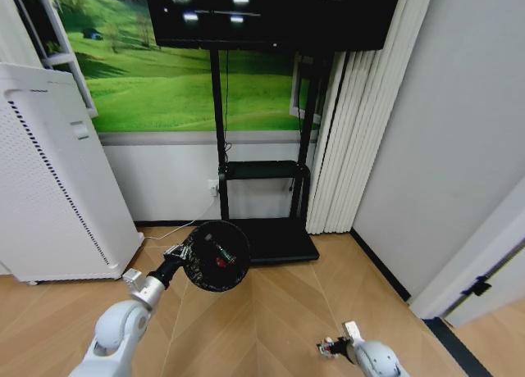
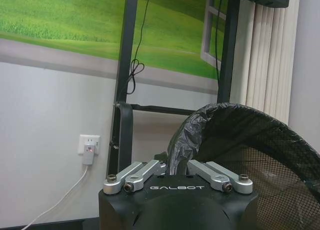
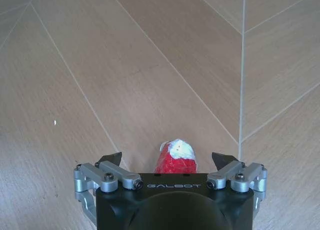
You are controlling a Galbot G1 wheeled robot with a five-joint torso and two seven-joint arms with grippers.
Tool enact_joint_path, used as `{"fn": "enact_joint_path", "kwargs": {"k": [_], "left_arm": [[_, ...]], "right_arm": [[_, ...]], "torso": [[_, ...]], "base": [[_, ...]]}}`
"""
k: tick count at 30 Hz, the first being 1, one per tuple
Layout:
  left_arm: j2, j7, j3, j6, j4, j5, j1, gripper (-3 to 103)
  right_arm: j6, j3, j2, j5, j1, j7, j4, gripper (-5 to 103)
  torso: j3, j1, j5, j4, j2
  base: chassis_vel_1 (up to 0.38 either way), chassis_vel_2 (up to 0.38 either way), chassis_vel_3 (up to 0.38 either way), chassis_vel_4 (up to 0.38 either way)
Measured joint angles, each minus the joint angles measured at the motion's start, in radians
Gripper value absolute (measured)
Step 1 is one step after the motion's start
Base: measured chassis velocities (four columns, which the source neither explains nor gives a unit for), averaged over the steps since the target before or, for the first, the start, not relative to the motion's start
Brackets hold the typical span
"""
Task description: Pick up the trash bin and place the garbage on the floor into it.
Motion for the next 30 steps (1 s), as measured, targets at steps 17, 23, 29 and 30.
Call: {"fn": "enact_joint_path", "kwargs": {"k": [17,23,29,30], "left_arm": [[0.003,-0.008,0.005,0.006,0.001,0.004,-0.011,7],[0.005,-0.009,0.005,0.007,0.003,0.002,-0.016,7],[0.003,-0.009,0.006,0.007,0.006,0.001,-0.018,7],[0.002,-0.01,0.006,0.007,0.007,0.002,-0.018,7]], "right_arm": [[0.038,0.0,0.013,-0.038,0.021,-0.029,-0.051,40],[0.05,0.002,0.014,-0.045,0.022,-0.028,-0.057,23],[0.069,0.009,0.023,-0.055,0.021,-0.022,-0.06,20],[0.072,0.014,0.027,-0.055,0.02,-0.018,-0.056,20]], "torso": [[0.0,0.0,0.0,0.0,0.0],[0.0,0.0,-0.0001,0.0,0.0],[0.0,0.0,0.0001,0.0,0.0],[0.0,0.0,0.0002,-0.0001,0.0]], "base": [[0.0,0.0,0.0,0.0],[0.0,0.0,0.0,0.0],[0.0,0.0,0.0,0.0],[0.0,0.0,0.0,0.0]]}}
